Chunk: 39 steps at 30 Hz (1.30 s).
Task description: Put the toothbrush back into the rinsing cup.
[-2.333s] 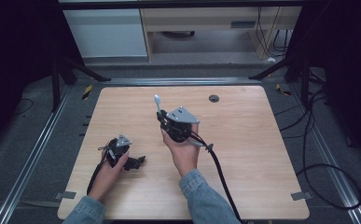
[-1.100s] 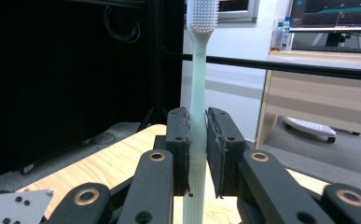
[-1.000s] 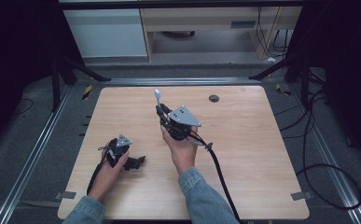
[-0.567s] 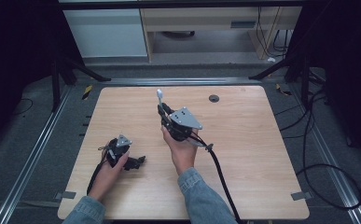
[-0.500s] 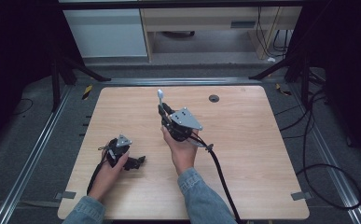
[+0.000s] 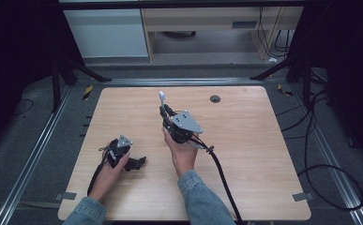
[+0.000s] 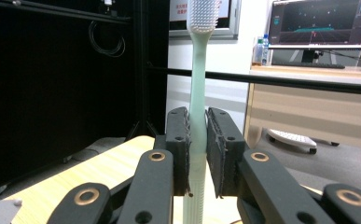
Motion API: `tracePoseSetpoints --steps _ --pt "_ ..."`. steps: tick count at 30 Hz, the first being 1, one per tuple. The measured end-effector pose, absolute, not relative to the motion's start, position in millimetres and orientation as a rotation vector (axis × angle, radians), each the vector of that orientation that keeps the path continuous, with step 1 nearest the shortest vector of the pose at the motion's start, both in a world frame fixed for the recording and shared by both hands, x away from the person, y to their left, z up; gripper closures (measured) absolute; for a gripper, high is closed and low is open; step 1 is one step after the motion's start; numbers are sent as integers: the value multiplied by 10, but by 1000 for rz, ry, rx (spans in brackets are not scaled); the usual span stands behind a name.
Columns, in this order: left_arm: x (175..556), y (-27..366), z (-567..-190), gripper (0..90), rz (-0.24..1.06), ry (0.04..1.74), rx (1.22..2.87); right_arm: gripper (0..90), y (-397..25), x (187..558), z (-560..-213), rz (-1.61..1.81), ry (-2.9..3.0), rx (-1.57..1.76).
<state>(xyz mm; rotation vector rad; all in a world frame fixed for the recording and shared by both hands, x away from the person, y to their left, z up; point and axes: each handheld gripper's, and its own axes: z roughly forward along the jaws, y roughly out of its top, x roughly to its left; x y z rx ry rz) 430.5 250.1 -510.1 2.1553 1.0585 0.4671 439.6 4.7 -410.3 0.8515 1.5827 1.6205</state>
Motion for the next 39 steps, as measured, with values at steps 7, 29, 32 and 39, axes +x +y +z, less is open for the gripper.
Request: tracePoseSetpoints --steps 7,29,32,39 --pt "4305 2500 -5101 0 467 1058 2156 794 33 4424 -4177 1613 1595 862" --pt "4306 2500 -5101 0 466 1055 2157 794 49 4488 -4387 1578 1663 890" --pt "4306 2500 -5101 0 466 1054 2157 794 52 4495 -4412 1576 1670 891" --pt "4306 2500 -5100 0 466 1055 2159 793 43 4497 -4477 1568 1682 902"
